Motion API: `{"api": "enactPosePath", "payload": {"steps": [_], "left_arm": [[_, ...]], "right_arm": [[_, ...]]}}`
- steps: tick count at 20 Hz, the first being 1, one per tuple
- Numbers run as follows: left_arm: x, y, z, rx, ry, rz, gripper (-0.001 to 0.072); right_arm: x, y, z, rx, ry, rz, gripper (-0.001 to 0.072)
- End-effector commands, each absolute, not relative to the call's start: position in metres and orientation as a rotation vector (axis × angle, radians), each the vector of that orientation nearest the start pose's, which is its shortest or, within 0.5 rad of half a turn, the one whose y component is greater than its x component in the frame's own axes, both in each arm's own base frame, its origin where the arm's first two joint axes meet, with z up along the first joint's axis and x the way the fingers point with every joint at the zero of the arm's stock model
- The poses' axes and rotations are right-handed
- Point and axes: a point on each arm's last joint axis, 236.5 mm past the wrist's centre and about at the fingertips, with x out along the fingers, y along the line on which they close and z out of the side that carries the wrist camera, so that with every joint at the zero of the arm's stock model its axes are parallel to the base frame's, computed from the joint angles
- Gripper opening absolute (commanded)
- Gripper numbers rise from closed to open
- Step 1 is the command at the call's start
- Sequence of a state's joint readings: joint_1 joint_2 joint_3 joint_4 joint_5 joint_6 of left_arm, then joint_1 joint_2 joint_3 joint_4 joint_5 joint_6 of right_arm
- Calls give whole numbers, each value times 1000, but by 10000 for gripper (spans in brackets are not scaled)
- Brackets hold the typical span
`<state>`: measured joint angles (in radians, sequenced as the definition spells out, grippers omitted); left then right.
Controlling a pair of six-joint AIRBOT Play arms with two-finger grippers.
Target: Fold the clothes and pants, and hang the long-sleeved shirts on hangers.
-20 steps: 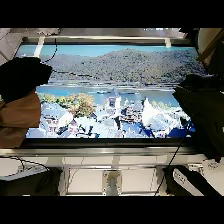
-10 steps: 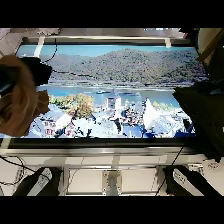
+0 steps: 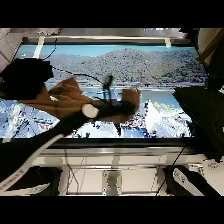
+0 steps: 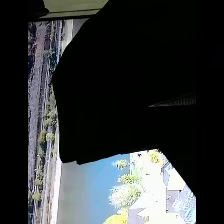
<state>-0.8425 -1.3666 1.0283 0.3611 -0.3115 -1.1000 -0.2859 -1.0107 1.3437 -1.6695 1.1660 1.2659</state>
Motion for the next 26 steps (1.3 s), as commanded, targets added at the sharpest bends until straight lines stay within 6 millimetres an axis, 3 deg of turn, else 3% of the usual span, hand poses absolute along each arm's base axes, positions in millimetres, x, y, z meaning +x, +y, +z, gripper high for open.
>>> {"api": "enactPosePath", "payload": {"steps": [1,4,5,6,7,8,9,10,11,13,15,16,18,20,22,24,26], "left_arm": [[246,-504,-1,-445,964,-922,13],[242,-518,4,-447,1013,-994,28],[254,-515,16,-454,984,-997,302],[274,-504,32,-454,938,-992,632],[297,-486,49,-437,890,-981,639],[325,-457,69,-404,836,-964,639],[350,-422,86,-383,805,-932,633],[376,-375,101,-395,807,-862,559],[397,-325,109,-383,815,-780,548],[424,-204,108,-345,869,-531,549],[419,-78,88,-309,988,-228,549],[404,-31,75,-298,1067,-112,549],[372,39,49,-305,1189,56,549],[349,83,25,-355,1237,175,549],[337,109,4,-425,1233,252,549],[332,121,-17,-463,1213,296,549],[331,118,-38,-488,1216,299,549]], "right_arm": [[370,-142,187,-224,864,-233,220],[375,-139,174,-182,889,-209,221],[376,-137,169,-170,899,-197,222],[376,-133,166,-156,910,-185,223],[374,-133,163,-152,924,-182,306],[372,-132,161,-149,937,-180,465],[370,-131,160,-145,947,-179,492],[370,-130,160,-136,947,-178,492],[371,-126,159,-121,943,-166,492],[375,-112,160,-69,927,-121,491],[381,-85,159,26,913,-33,492],[384,-66,158,93,906,30,492],[388,-41,151,188,928,121,492],[378,-39,131,198,1029,141,492],[360,-41,108,190,1133,137,492],[342,-40,77,207,1226,136,492],[318,-22,37,288,1332,178,492]]}}
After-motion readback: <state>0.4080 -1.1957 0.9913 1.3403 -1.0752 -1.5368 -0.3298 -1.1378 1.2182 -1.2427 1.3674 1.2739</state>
